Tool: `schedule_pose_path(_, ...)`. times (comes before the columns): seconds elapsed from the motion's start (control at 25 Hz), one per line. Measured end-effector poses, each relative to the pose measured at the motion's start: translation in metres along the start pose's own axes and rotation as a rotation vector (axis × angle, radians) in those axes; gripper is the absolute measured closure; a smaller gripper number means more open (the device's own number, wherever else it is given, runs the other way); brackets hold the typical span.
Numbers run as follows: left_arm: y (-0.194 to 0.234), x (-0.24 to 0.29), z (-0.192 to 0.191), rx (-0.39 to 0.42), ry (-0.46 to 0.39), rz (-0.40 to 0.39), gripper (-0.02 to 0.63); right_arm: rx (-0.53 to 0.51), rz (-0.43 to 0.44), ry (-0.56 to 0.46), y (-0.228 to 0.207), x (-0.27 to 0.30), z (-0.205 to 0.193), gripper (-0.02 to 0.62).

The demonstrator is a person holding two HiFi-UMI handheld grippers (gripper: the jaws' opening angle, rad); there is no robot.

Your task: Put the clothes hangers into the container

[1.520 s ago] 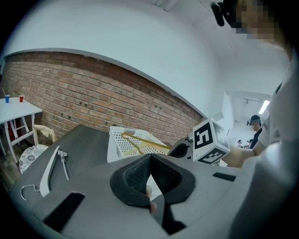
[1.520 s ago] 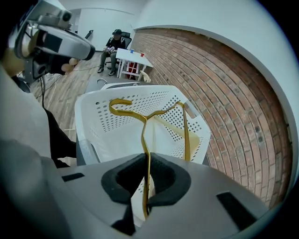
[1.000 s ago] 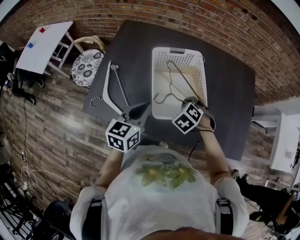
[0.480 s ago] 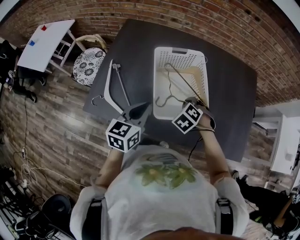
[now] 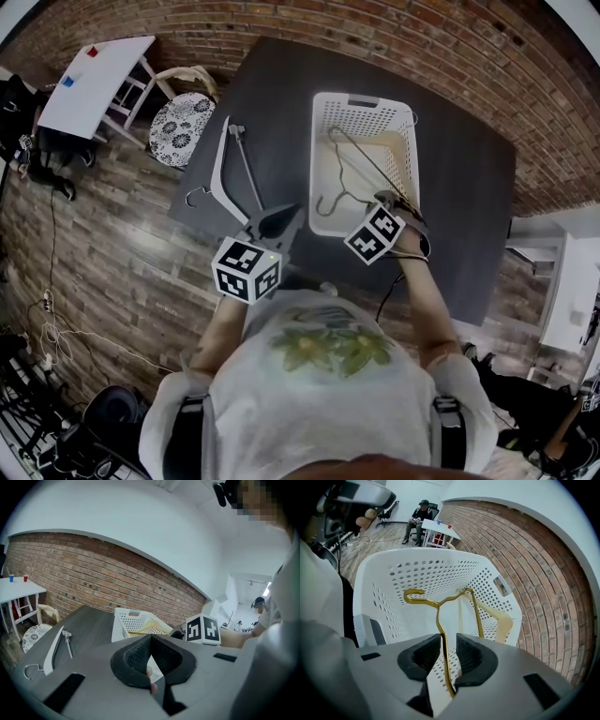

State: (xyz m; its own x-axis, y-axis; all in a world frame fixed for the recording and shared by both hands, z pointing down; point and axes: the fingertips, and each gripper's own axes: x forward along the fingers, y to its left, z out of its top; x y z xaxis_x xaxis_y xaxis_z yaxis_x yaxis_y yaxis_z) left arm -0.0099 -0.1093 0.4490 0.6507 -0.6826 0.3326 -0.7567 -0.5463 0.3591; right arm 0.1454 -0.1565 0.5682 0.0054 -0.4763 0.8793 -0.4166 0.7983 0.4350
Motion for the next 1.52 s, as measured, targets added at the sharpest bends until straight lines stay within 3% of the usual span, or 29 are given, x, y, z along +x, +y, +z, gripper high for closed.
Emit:
schedule_pose_path(0.2, -0.001, -0.003, -0.001, 0.001, -0.002, 0.001, 0.577, -0.012, -0.016, -0.008, -0.001, 0.001, 0.002, 0.453)
schedule_pose_path(0.64, -0.007, -0.007, -0.005, 0.006, 0.003, -0.003, 0.577, 0.009, -0.096, -0.131, -0.012, -0.020, 0.020, 0.449)
schedule_pose_path(0.76, -0.011, -0.009, -0.006, 0.008, 0.002, -0.005, 0.577, 0.077, -0.113, -0.220, -0.018, -0.037, 0.027, 0.462)
schedule_pose_path(0.96, -0.018, -0.010, -0.006, 0.013, 0.001, -0.013, 0.577, 0.233, -0.137, -0.422, -0.030, -0.082, 0.047, 0.548)
schedule_pose_path(1.16, -0.024, -0.012, -0.007, 0.018, -0.004, -0.021, 0.577, 0.360, -0.083, -0.634, -0.026, -0.127, 0.065, 0.561)
schedule_pose_path(1.32, -0.031, -0.012, -0.006, 0.022, -0.013, -0.030, 0.577, 0.415, -0.034, -0.754, -0.011, -0.152, 0.071, 0.565)
schedule_pose_path(1.52, -0.043, -0.015, -0.010, 0.032, -0.009, -0.042, 0.577, 0.571, 0.029, -0.908, 0.018, -0.169, 0.068, 0.565)
